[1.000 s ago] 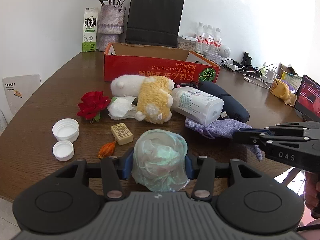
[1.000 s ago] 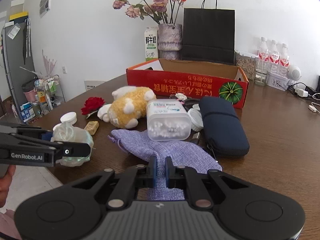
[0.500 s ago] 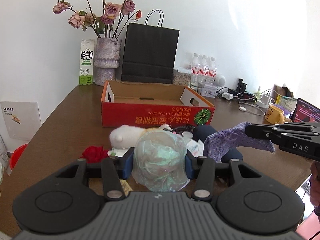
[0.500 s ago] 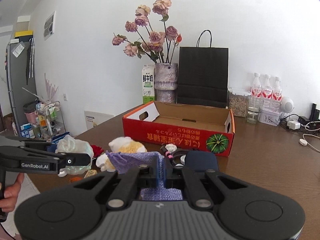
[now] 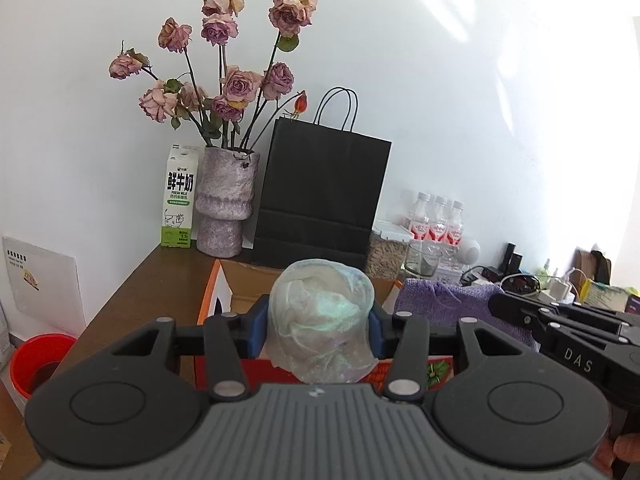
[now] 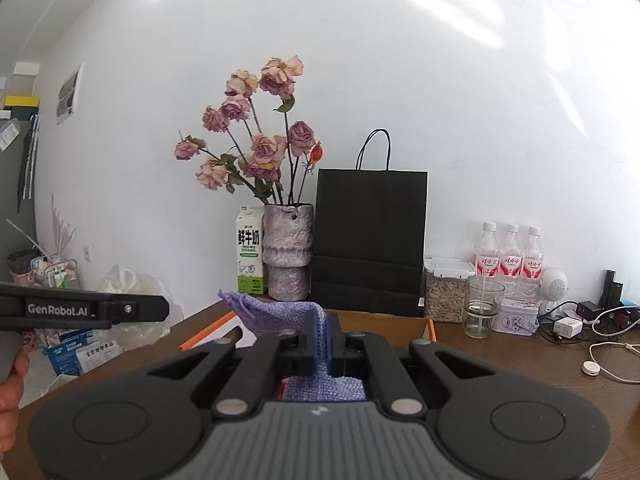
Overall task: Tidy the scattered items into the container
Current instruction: 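Carry bag and pouch to the cardboard box and open both tools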
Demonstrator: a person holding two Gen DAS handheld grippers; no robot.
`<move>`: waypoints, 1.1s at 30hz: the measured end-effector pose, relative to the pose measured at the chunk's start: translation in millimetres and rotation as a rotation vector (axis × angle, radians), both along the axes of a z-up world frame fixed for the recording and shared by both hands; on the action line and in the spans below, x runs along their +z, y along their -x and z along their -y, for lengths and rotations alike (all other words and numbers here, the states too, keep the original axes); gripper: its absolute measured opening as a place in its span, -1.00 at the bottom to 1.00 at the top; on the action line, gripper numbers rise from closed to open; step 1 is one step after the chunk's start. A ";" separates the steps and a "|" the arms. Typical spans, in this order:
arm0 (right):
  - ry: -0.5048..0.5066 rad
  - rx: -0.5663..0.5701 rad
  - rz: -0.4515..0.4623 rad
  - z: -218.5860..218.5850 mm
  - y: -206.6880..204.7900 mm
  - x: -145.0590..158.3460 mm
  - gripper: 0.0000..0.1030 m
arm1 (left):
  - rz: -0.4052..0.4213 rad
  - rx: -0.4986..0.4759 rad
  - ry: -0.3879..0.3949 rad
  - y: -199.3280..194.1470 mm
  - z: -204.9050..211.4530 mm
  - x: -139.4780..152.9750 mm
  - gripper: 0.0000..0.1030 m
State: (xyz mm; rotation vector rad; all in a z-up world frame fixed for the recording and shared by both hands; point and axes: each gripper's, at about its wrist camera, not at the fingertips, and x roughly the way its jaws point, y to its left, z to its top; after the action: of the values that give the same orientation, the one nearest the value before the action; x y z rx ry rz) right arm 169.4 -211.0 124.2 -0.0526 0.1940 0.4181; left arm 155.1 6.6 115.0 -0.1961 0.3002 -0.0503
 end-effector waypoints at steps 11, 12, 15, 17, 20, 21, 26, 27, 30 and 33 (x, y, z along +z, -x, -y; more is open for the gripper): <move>-0.104 -0.047 -0.018 -26.8 -100.5 -29.4 -0.94 | -0.007 0.160 0.042 -97.8 1.4 -29.9 -0.08; -0.114 -0.045 -0.028 -26.1 -107.0 -33.8 -0.94 | -0.008 0.167 0.038 -104.7 1.1 -34.7 -0.08; -0.107 -0.045 -0.087 -23.5 -122.9 -48.3 -0.94 | 0.001 0.177 0.022 -120.4 1.1 -53.3 -0.08; -0.101 -0.050 -0.099 -22.8 -126.4 -57.8 -0.94 | -0.056 0.180 -0.006 -129.8 3.1 -62.9 -0.11; -0.081 -0.056 -0.117 -27.2 -134.7 -67.1 -0.94 | -0.057 0.188 -0.011 -131.9 3.1 -67.9 -0.11; -0.079 -0.056 -0.119 -27.9 -135.5 -68.8 -0.94 | -0.052 0.188 -0.014 -131.7 3.1 -68.3 -0.11; -0.056 -0.066 -0.111 -30.8 -131.4 -70.8 -0.94 | -0.083 0.175 -0.012 -136.8 4.6 -75.1 -0.11; -0.054 -0.066 -0.112 -31.0 -131.0 -71.3 -0.94 | -0.087 0.175 -0.011 -137.3 4.5 -75.8 -0.10; -0.053 -0.065 -0.126 -31.9 -133.5 -73.4 -0.92 | -0.086 0.189 -0.020 -136.5 5.5 -75.9 0.08; -0.069 -0.089 -0.158 -28.8 -136.0 -76.4 -0.57 | -0.084 0.214 -0.042 -134.8 7.5 -75.3 0.88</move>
State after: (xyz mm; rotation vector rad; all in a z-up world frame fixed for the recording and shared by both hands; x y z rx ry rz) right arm 305.4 -182.2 47.7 0.0568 0.3366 0.3399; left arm 289.9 -0.9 39.7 -0.1884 0.3619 0.1766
